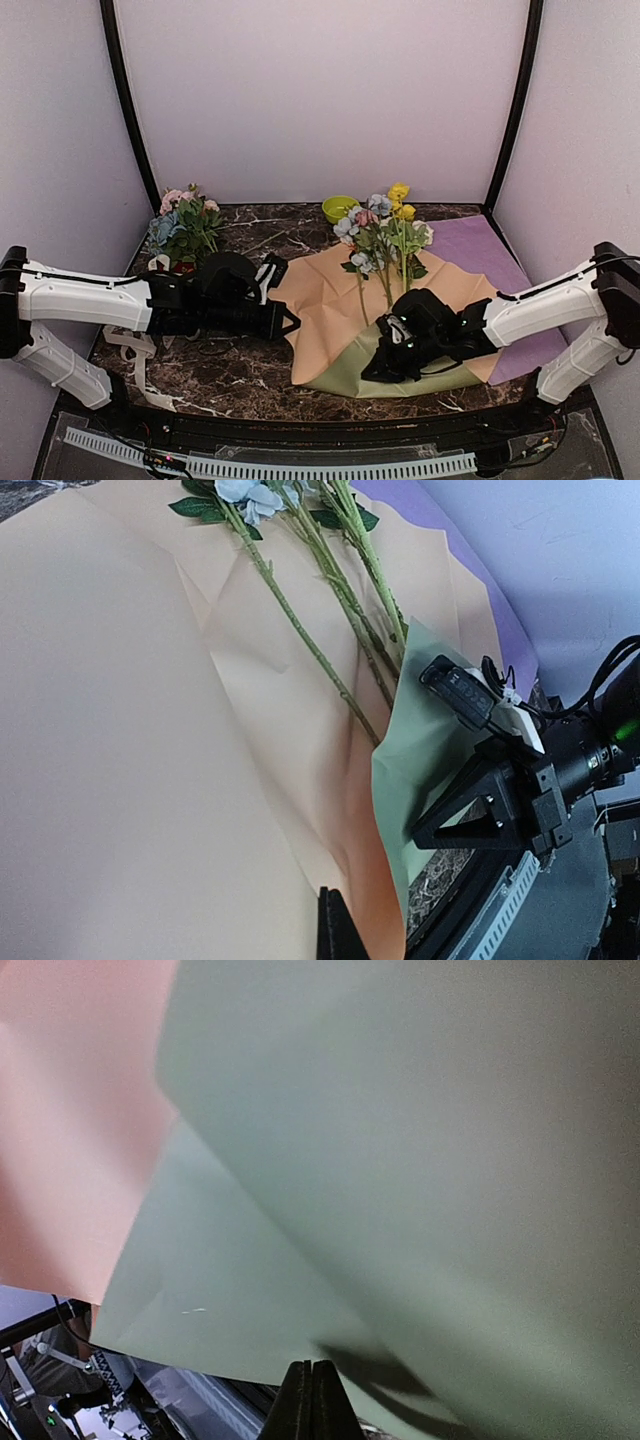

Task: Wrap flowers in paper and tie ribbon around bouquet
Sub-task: Pick up the one-fourth-folded wrapping paper from the center of the board, then fold the 1/4-folded wrapping paper at the center of the board, then press the fold line of the 2/3-folded wrapping paper.

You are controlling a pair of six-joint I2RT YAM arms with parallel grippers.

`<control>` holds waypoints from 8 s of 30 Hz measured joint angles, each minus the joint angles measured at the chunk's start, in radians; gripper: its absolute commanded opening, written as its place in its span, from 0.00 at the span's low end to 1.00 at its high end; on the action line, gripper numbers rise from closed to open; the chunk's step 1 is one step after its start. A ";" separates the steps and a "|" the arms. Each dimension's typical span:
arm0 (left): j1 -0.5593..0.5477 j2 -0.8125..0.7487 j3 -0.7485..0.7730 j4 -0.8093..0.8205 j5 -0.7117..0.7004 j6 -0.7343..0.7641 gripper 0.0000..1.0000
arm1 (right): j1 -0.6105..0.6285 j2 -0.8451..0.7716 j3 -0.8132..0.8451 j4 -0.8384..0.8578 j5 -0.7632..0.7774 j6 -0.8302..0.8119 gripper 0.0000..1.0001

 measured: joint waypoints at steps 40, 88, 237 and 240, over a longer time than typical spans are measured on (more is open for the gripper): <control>-0.077 0.471 0.488 0.053 0.146 0.157 0.00 | -0.048 0.018 -0.031 0.008 -0.032 -0.014 0.03; -0.072 0.851 0.829 0.107 0.240 0.343 0.00 | -0.241 -0.325 -0.230 -0.256 0.063 0.015 0.06; 0.158 0.811 0.656 -0.019 0.101 0.584 0.30 | -0.386 -0.331 -0.197 -0.439 -0.011 -0.293 0.00; 0.179 0.828 0.698 -0.051 0.068 0.573 0.39 | -0.386 -0.334 -0.201 -0.436 -0.011 -0.293 0.00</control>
